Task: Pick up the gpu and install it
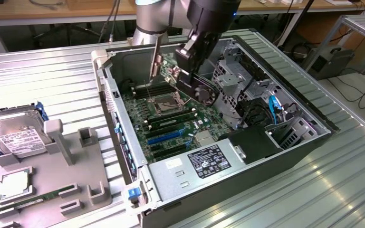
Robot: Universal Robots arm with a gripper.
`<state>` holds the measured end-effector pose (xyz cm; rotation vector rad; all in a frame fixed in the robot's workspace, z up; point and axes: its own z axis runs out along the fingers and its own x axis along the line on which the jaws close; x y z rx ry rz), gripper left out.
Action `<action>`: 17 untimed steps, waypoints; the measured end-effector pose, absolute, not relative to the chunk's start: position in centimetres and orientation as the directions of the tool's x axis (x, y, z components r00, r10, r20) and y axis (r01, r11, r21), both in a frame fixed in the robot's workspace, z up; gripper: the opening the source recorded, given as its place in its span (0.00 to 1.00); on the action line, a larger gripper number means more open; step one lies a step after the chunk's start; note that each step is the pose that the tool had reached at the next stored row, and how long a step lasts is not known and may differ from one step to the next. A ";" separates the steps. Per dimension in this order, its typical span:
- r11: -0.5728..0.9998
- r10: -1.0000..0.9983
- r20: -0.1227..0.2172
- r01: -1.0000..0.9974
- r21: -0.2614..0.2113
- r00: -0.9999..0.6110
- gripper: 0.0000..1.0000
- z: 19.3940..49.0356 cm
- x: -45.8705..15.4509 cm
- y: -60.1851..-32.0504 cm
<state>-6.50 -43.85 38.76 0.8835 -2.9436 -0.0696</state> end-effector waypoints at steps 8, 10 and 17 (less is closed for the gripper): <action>0.722 -0.692 0.051 -0.689 0.062 -0.720 0.26 38.5 -6.5 -43.9; 0.685 -0.728 0.050 -0.726 0.062 -0.683 0.26 38.5 -6.5 -43.9; 0.574 -0.819 0.050 -0.817 0.061 -0.572 0.26 38.3 -6.5 -43.9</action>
